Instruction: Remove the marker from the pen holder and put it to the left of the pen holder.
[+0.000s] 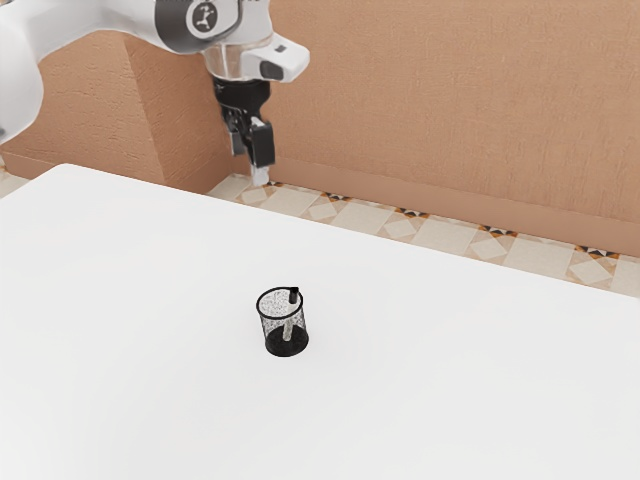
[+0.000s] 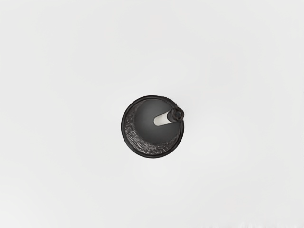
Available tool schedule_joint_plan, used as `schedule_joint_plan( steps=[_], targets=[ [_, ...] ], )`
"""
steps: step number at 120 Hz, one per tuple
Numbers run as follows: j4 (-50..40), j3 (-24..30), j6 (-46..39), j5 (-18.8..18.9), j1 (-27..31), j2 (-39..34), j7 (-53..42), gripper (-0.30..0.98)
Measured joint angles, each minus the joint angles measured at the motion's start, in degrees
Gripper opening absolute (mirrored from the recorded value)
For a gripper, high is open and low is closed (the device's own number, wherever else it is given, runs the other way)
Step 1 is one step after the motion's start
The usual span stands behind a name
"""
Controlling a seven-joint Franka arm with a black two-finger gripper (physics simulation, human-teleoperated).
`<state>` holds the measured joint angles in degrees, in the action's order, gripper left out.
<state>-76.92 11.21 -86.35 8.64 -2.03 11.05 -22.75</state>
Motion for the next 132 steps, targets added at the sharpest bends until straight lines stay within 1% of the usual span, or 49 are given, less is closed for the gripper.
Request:
schedule_joint_plan(
  steps=[14,30,32,39,46,61,84,106,132],
  targets=[
    [-0.1,0.3,0.1,0.3,-0.5,1.3,-2.5,0.69],
    [-0.3,-0.1,0.2,0.7,-1.2,8.2,-4.8,0.69],
    [-0.4,-0.2,0.2,1.0,-1.7,9.0,-5.0,0.69],
    [-0.5,-0.3,0.2,4.1,-4.5,11.2,-5.8,0.69],
    [-0.7,-1.2,0.4,6.3,-5.7,13.3,-6.6,0.68],
    [-2.7,-2.2,1.5,8.4,-5.7,16.7,-8.0,0.69],
    [-2.7,-2.3,2.2,8.4,-6.3,21.3,-9.6,0.69],
    [2.2,-2.3,1.9,8.4,-6.4,25.4,-10.6,0.69],
    [5.7,-2.8,0.5,8.4,-6.3,28.0,-11.4,0.69]
  ],
)
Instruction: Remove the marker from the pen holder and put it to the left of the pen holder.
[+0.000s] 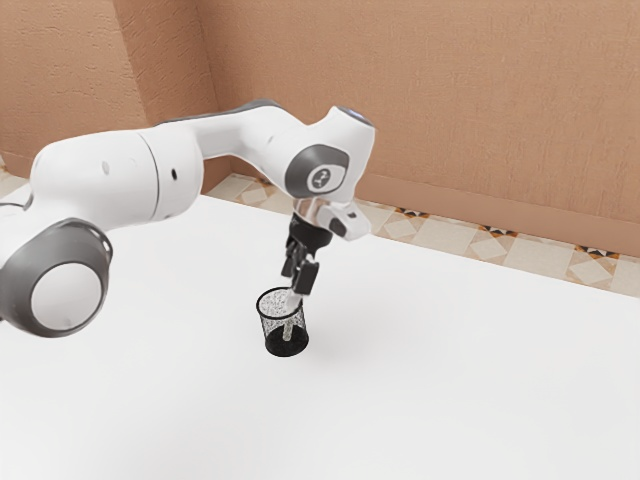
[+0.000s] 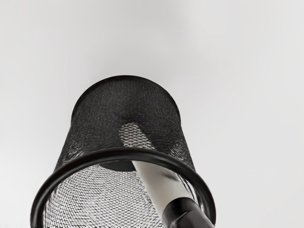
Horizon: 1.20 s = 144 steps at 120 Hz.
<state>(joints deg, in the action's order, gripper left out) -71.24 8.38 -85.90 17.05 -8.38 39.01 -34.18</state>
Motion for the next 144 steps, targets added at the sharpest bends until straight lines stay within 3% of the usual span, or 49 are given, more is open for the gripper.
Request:
schedule_joint_plan(
  steps=[46,83,144],
  targets=[
    [0.2,-0.6,-4.5,-0.1,0.2,1.6,0.2,0.68],
    [0.2,-0.6,-5.9,-0.9,0.2,1.3,1.9,0.25],
    [0.1,-0.6,-4.5,-1.2,0.5,0.0,3.6,-0.03]
  ],
)
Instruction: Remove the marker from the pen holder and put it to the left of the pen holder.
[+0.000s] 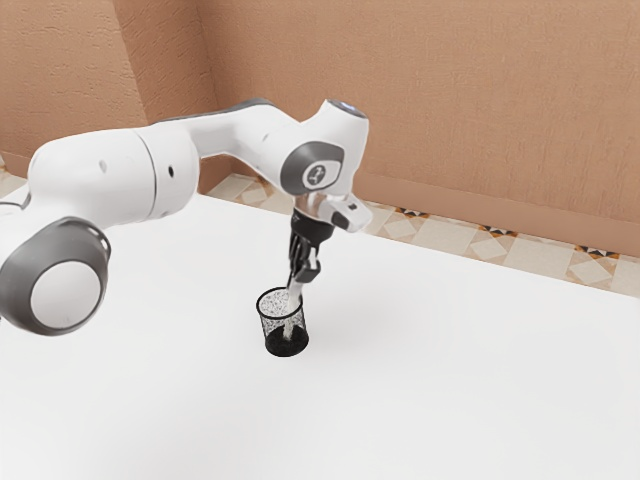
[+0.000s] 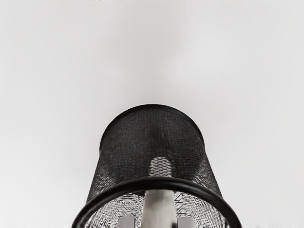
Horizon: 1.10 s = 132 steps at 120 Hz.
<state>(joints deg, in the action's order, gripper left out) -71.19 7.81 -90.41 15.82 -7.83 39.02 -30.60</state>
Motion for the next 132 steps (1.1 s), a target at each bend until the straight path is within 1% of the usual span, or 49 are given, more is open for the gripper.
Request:
schedule_joint_plan(
  steps=[20,40,54,74,100,120,124,132],
  targets=[
    [-0.7,-0.1,1.3,-0.1,0.3,-4.1,0.3,-0.06],
    [-0.8,-0.1,5.4,0.0,0.5,-9.7,0.6,-0.07],
    [-0.9,-2.4,9.6,0.1,0.8,-11.1,0.7,-0.07],
    [-2.4,-3.6,14.2,0.6,4.4,-8.4,0.7,-0.07],
    [-3.0,-10.0,19.8,0.9,5.7,-1.8,0.6,-0.07],
    [-3.0,-10.8,22.3,0.9,7.6,0.6,0.5,-0.07],
    [-3.0,-10.9,22.7,0.9,7.7,0.9,0.4,-0.02],
    [-3.0,-10.9,23.3,0.7,7.8,1.2,0.4,0.13]
  ],
)
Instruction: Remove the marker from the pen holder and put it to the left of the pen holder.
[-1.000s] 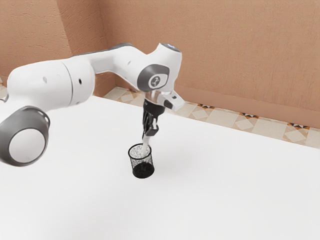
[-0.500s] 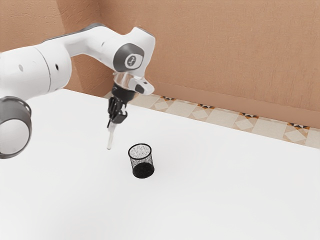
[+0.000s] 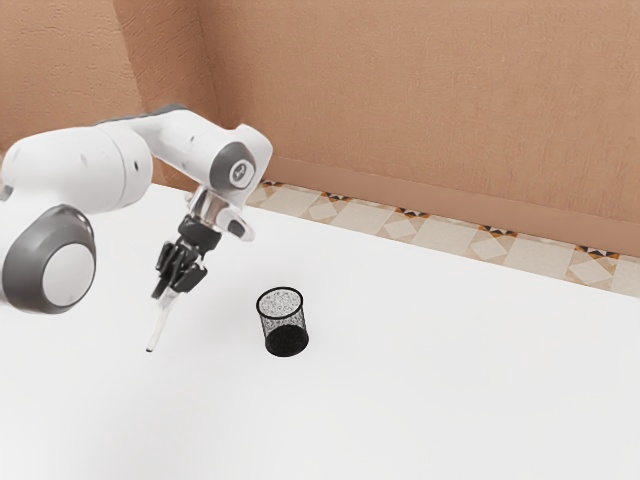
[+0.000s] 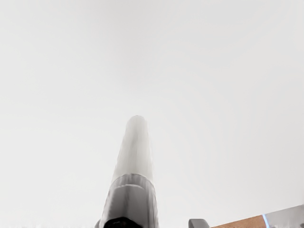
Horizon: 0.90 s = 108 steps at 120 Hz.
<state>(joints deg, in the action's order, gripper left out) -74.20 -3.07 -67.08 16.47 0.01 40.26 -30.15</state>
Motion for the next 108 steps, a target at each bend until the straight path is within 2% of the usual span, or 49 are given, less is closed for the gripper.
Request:
schedule_joint_plan(
  steps=[17,37,54,78,90,108],
  targets=[
    [-0.1,0.1,0.8,-0.3,0.0,-0.5,-0.3,0.40],
    [-0.1,2.5,-0.2,-1.1,-0.2,-4.2,-1.0,0.55],
    [-2.0,5.2,-4.8,-3.9,-0.7,-9.6,-1.5,0.62],
    [-5.4,11.6,-11.9,-6.5,-0.9,-20.8,-1.7,0.66],
    [-4.1,12.8,-14.1,-8.9,-0.9,-22.8,-2.4,0.67],
    [-2.3,14.3,-15.7,-10.1,-1.1,-25.0,-3.3,0.68]
  ],
)
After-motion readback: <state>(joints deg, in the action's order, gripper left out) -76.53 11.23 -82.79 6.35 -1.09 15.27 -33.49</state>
